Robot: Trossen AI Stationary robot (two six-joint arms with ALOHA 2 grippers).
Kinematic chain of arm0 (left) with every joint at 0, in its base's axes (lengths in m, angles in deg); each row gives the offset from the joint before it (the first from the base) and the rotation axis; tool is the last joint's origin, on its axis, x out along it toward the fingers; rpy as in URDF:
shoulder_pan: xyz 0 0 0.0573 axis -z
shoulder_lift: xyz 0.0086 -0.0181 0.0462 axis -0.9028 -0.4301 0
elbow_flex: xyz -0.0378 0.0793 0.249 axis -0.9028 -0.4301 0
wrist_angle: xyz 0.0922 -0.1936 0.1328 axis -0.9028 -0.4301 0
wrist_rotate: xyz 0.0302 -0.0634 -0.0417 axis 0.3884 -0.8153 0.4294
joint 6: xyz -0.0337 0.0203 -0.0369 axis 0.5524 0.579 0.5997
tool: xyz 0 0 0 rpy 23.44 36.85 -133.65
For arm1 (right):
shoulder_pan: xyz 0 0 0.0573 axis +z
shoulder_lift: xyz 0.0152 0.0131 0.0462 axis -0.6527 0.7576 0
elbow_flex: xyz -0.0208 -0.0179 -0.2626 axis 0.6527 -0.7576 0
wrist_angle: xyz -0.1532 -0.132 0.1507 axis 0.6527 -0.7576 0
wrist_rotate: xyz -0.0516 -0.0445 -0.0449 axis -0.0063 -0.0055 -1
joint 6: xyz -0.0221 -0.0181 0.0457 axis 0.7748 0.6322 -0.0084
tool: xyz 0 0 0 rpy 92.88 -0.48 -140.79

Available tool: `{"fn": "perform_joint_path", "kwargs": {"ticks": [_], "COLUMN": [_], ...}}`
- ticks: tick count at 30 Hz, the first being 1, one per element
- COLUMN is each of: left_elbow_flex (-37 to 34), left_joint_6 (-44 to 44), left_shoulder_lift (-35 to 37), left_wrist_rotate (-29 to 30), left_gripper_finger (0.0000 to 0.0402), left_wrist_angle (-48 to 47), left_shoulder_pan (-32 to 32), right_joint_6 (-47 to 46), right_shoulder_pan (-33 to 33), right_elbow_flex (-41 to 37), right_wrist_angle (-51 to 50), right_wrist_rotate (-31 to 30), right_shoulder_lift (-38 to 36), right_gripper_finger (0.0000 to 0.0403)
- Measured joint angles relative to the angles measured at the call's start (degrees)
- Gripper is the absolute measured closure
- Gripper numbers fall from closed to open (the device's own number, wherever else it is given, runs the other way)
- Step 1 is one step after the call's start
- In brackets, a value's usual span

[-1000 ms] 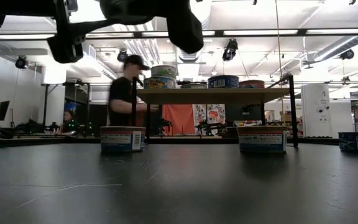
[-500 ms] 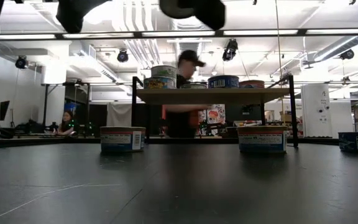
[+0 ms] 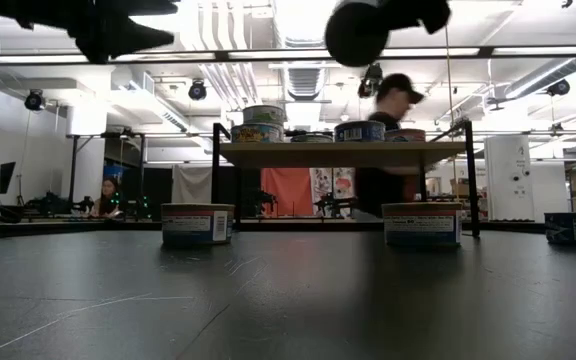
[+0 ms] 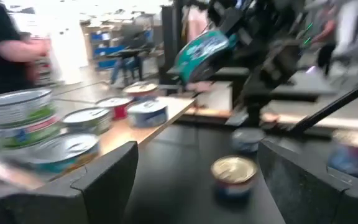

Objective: Stack canned seafood by type on shelf
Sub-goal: Put the green blue tuna can on the shelf

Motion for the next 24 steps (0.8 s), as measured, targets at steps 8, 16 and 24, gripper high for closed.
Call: {"fn": "perform_joint_path", "kwargs": {"ticks": [8,16,24], "left_elbow_flex": [-0.02,-0.02,4.49], "left_joint_6": [0.22,-0.62,-7.25], "left_shoulder_lift": [-0.83,-2.01,1.34], "left_wrist_rotate": [1.7,7.04,-1.35], "left_gripper_finger": [0.0087,0.0086,0.0086], "left_wrist_angle": [-4.79,-4.81,-8.13], "left_shoulder_pan": [0.02,0.02,0.0], "right_joint_6": [-12.25,-12.59,-13.21], "right_shoulder_pan": [1.15,2.19,2.25], "right_elbow_flex": [0.11,0.13,4.82], "right_wrist_angle": [-20.56,-27.87,-27.55], "right_wrist_rotate": [0.06,-10.62,-18.37], "right_shoulder_lift": [-1.68,0.4,-1.33], "right_gripper_finger": [0.0282,0.0282,0.0282]}}
